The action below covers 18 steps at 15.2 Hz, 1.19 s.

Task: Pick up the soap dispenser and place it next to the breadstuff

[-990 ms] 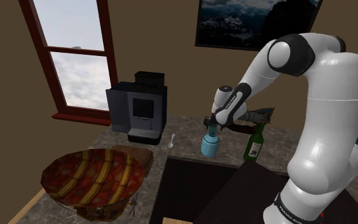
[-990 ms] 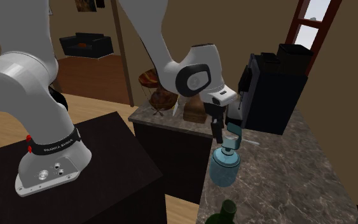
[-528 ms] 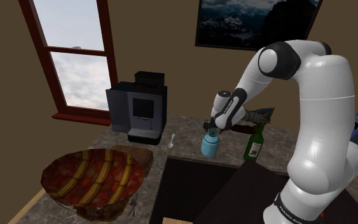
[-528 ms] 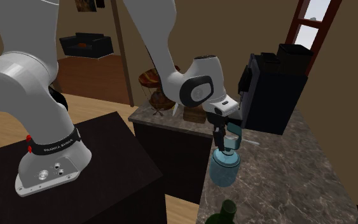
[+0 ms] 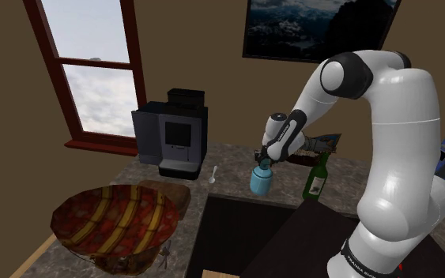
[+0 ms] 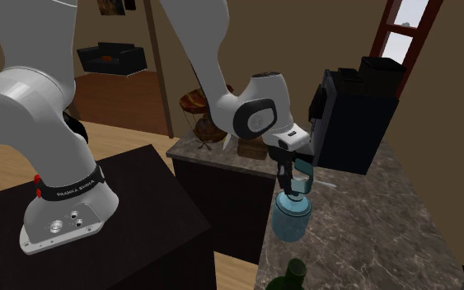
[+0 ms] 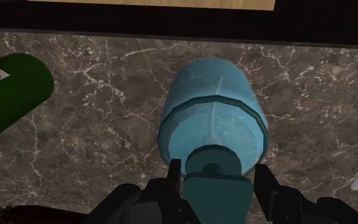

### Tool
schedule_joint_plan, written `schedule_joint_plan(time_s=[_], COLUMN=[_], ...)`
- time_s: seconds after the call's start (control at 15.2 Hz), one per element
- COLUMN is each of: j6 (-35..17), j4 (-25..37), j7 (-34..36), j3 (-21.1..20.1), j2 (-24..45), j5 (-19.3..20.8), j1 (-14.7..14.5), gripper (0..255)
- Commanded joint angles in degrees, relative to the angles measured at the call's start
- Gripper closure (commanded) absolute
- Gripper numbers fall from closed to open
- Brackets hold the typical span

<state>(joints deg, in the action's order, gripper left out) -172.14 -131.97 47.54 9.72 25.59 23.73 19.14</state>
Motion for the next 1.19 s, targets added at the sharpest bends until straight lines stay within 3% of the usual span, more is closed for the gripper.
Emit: schedule_joint_plan(time_s=[0.0, 0.46, 1.12], j6=[0.0, 0.0, 6.46], j4=[-0.01, 0.0, -1.45], j7=[0.0, 0.0, -3.31], j3=[0.0, 0.0, -2.83], j2=[0.01, 0.03, -7.84], j5=[0.0, 0.0, -2.35], j1=[0.0, 0.0, 2.2], gripper=[255, 255, 255])
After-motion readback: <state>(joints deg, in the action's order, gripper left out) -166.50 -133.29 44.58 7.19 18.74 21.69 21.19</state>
